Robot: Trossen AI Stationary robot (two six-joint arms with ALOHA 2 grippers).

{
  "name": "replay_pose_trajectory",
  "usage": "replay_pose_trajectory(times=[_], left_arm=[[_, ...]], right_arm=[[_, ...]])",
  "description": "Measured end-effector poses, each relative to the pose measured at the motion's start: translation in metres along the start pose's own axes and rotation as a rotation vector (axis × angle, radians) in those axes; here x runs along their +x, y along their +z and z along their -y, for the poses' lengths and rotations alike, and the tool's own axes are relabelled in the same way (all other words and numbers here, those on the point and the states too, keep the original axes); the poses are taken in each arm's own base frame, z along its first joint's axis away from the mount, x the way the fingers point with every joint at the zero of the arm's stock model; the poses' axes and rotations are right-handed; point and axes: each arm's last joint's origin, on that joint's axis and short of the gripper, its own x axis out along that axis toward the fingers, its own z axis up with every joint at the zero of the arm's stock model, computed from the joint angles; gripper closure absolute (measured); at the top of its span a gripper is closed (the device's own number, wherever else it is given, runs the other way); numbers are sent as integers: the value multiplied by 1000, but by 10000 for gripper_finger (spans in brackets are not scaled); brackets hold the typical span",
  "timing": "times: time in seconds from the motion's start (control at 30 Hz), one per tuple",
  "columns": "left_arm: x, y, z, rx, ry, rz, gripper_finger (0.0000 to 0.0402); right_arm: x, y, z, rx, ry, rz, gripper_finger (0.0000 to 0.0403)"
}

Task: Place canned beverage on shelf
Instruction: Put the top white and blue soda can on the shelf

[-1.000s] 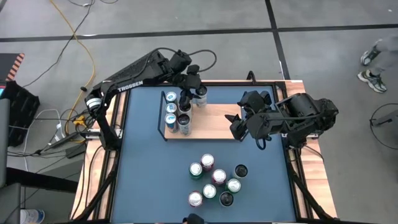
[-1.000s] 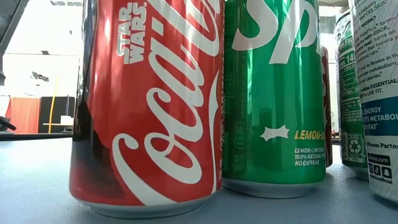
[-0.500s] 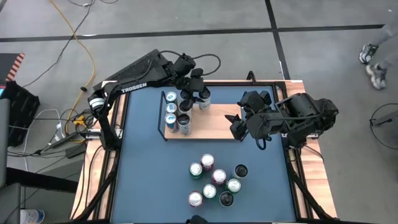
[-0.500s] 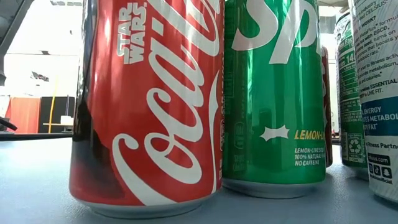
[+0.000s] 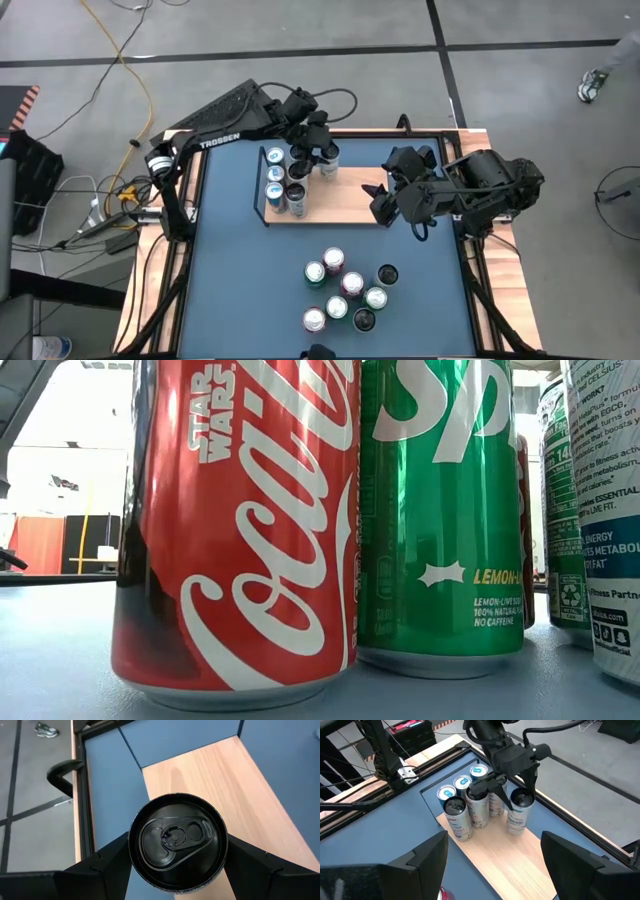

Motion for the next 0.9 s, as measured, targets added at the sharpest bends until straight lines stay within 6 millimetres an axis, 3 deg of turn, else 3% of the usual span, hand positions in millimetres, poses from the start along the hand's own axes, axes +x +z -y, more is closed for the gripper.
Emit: replay_pose_trajectory(times=[0.7, 0.9], left_arm=[[9, -10, -6, -9, -23, -1, 156], [8, -11, -7, -29, -37, 4, 127]], right_arm=[[0, 0, 0, -26, 3, -4, 101], [0, 0, 0, -27, 4, -4, 101]])
